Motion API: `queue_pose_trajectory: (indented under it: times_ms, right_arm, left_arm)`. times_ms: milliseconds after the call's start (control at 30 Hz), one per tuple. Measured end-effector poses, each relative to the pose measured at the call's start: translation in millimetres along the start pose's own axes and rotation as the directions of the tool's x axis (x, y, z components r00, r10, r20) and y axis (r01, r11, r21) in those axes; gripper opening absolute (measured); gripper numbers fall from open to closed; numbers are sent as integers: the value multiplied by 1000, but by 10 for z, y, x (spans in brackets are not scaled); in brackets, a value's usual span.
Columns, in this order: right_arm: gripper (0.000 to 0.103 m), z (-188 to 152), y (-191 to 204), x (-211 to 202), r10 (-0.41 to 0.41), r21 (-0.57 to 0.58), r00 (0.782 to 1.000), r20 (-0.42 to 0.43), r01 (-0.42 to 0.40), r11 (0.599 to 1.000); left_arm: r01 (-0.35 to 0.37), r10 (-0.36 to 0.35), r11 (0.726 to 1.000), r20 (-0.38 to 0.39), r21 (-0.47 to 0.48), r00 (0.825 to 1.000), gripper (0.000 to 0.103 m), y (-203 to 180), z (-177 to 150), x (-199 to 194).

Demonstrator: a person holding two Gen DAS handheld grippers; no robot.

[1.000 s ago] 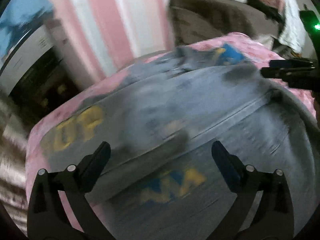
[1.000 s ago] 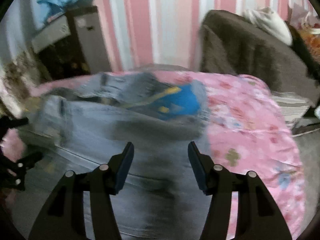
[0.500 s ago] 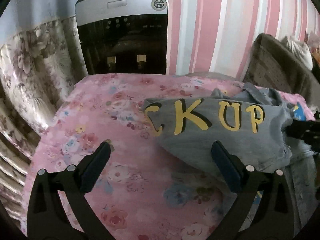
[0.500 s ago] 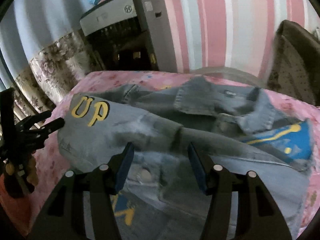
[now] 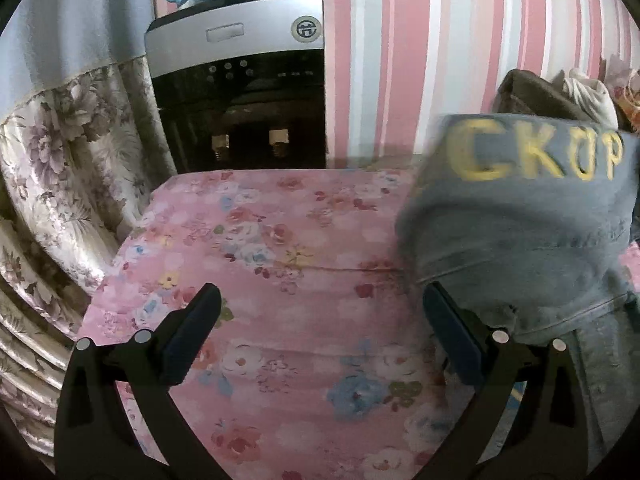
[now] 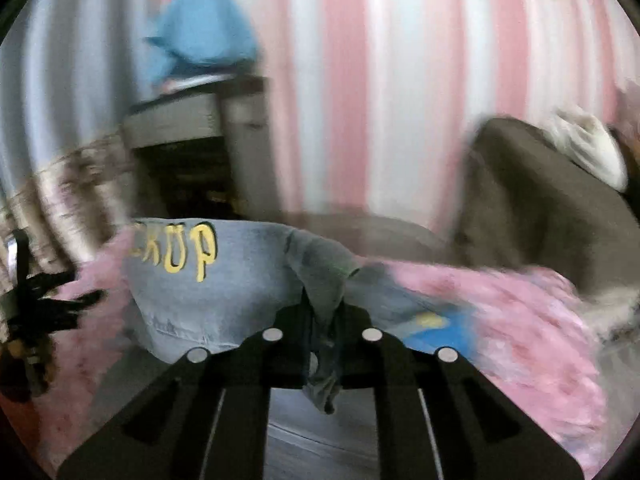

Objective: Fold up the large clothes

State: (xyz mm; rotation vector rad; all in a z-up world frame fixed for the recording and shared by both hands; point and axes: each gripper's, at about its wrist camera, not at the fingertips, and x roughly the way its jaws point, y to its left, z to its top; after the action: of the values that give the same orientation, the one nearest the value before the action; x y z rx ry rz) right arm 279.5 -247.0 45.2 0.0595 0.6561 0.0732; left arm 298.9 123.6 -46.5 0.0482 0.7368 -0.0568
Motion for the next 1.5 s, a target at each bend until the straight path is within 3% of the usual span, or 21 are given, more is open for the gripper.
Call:
queue_pose_trajectory:
  times_ms: [133,300,467,533,567,667,767,800,833,867,933,1033,1100,1167,1267,1300,1333,1367,1400,1433,1500]
  right_arm:
    - [9,-189,-734,260,-143,99,978,-152,159,982]
    - [12,-531,-1172,846,-99,185,935,-342,170,968]
    - [25,-540,-1154,751,-70,194,958,-279,127,973]
    - [54,-568,-1192,635,-50,216,968,-246,106,971]
    - [59,-585,-1217,558,-43,236,973,-226,98,967]
    - [62,-655,-1267,467,-24,257,976,-218,81,963]
    - [62,-762,-1315,630,-8,271,961,-278,87,959]
    - [61,-810,-1315,668,9,284,956,-293,78,956]
    - [47,-846,-1282,738,33,300,953,-301,61,952]
    - [38,-858,-1253,775,55,309,953,-297,41,950]
    - [7,-821,-1111,765,34,262,963,-266,39,964]
    - [7,-592,-822,482,20,187,990,-141,7,982]
    - [6,-434,-673,225,19,148,999,-42,-13,989]
    - [6,-284,-610,-74,-9,131,999,54,2,991]
    - [0,-287,-680,-196,-112,102,993,46,107,989]
    - [0,-317,-697,-179,-226,69,973,41,223,972]
    - [0,-386,-748,-119,-379,-10,925,41,380,925]
    - [0,-455,-898,-51,-405,1,915,-1,405,915]
    - [0,-504,-1059,3,-347,70,936,-54,350,934]
    - [0,-597,-1272,50,-232,185,969,-90,245,952]
    - [2,-711,-1407,164,-112,260,985,-134,144,955]
  left_arm:
    - [12,-10,1000,-56,24,998,100,-104,30,89]
    - [67,-58,995,-115,74,992,100,-404,27,158]
    - [135,-116,976,-119,172,986,100,-849,2,84]
    - [159,-133,960,-128,228,983,100,-1060,-57,70]
    - [163,-131,951,-136,263,982,100,-1178,-108,83]
    - [132,-87,934,-149,332,985,100,-1379,-235,155]
    - [54,5,923,-152,381,988,95,-1449,-371,302]
    - [46,14,922,-151,385,988,76,-1428,-383,326]
    - [40,22,923,-157,384,987,53,-1386,-397,351]
    - [71,-5,931,-180,358,984,50,-1311,-395,380]
    - [170,-118,957,-224,234,968,30,-1070,-357,402]
    - [196,-155,962,-213,188,965,19,-908,-390,342]
    - [206,-166,961,-210,183,963,19,-832,-458,313]
    - [248,-211,958,-233,143,949,20,-745,-519,360]
    - [252,-217,957,-226,141,950,20,-768,-538,366]
    - [247,-210,958,-229,145,950,19,-769,-549,379]
    - [248,-212,958,-230,141,950,20,-755,-565,389]
    - [257,-222,957,-228,135,948,20,-738,-570,385]
    - [270,-236,954,-233,129,944,20,-725,-564,385]
    - [273,-238,954,-232,128,943,22,-717,-553,392]
    - [243,-210,960,-217,138,953,32,-727,-558,369]
